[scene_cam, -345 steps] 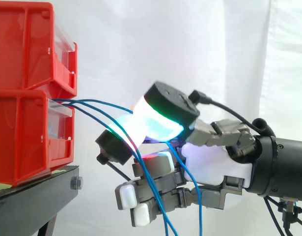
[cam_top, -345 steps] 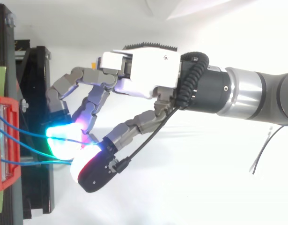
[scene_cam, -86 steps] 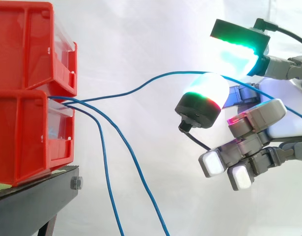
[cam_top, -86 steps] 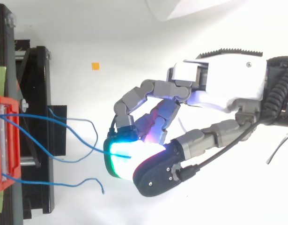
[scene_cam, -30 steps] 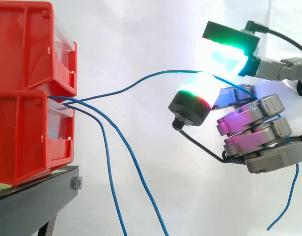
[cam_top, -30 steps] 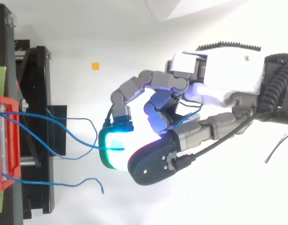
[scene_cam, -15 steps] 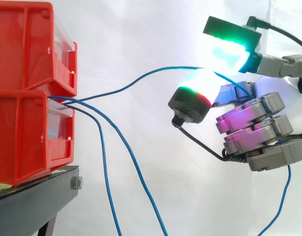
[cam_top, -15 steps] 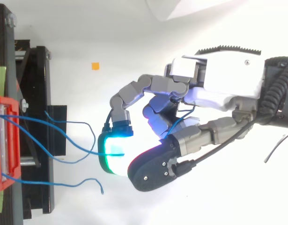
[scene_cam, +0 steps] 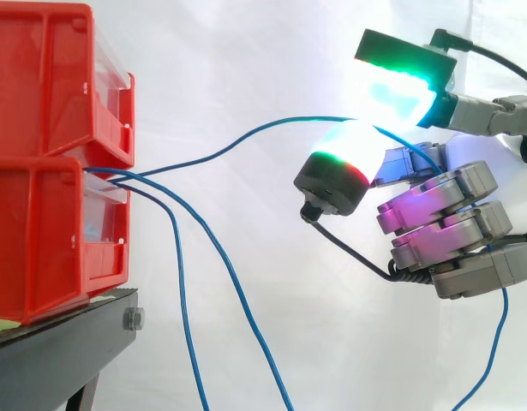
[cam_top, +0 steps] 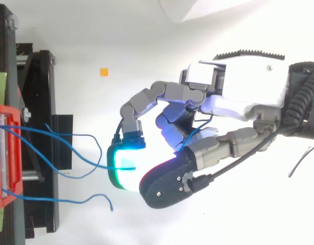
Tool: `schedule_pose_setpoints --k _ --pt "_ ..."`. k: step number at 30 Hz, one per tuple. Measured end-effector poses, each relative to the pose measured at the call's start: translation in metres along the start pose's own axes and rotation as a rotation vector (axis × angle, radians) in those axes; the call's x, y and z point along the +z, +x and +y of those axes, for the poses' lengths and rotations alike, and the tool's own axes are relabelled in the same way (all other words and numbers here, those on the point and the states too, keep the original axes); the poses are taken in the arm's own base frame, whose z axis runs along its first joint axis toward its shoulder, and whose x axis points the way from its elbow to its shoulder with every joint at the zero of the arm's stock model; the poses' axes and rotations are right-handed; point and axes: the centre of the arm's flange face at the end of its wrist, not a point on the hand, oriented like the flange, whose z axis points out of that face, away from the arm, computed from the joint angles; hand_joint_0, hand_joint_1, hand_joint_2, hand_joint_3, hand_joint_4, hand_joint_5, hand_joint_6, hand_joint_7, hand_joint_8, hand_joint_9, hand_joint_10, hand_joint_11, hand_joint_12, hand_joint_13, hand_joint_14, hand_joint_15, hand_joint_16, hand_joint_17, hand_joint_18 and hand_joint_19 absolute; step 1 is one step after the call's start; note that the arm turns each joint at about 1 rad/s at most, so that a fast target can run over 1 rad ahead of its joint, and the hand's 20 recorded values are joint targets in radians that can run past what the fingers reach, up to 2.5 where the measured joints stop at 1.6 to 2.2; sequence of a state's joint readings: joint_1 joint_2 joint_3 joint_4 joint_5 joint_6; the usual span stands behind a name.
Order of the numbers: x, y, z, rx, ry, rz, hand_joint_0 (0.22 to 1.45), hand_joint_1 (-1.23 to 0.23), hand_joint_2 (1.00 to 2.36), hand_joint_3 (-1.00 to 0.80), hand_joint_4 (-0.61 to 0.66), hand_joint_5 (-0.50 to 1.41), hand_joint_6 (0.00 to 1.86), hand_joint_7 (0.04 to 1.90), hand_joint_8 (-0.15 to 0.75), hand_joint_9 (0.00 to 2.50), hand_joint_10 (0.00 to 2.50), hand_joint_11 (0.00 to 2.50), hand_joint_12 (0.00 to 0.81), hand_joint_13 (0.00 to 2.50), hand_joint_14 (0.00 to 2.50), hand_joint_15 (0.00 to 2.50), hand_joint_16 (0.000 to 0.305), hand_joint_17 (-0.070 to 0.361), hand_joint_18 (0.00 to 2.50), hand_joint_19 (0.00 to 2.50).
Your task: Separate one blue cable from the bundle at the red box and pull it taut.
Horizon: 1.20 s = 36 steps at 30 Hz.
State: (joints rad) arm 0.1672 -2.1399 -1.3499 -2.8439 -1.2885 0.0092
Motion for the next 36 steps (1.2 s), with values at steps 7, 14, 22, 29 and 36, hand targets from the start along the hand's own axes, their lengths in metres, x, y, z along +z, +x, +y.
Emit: schedule_pose_setpoints --k 7,14,22,29,36 --pt "0.0000 0.0000 -0.0002 0.000 0.000 0.000 0.66 -0.62 1.01 -0.36 0.08 -0.14 0.87 1.07 0.320 0.77 1.51 1.44 0.369 0.77 2.46 1.42 0.029 0.066 1.38 1.95" --pt "0.0000 0.0000 -0.0002 0.000 0.000 0.000 0.66 -0.62 1.01 -0.36 0.09 -0.14 0.87 1.06 0.312 0.73 1.60 1.43 0.369 0.75 2.47 1.41 0.029 0.066 1.37 1.94" --pt "0.0000 0.0000 -0.0001 0.000 0.000 0.000 0.67 -0.62 1.01 -0.37 0.09 -0.14 0.87 1.06 0.313 0.72 1.60 1.43 0.363 0.74 2.47 1.42 0.029 0.066 1.36 1.94" --pt "0.0000 0.0000 -0.0001 0.000 0.000 0.000 0.67 -0.62 1.01 -0.36 0.08 -0.14 0.87 1.05 0.314 0.72 1.60 1.41 0.362 0.74 2.48 1.40 0.029 0.065 1.36 1.95" --pt "0.0000 0.0000 -0.0001 0.000 0.000 0.000 0.67 -0.62 1.01 -0.36 0.08 -0.14 0.87 1.04 0.312 0.72 1.61 1.40 0.360 0.74 2.48 1.42 0.028 0.063 1.35 1.95"
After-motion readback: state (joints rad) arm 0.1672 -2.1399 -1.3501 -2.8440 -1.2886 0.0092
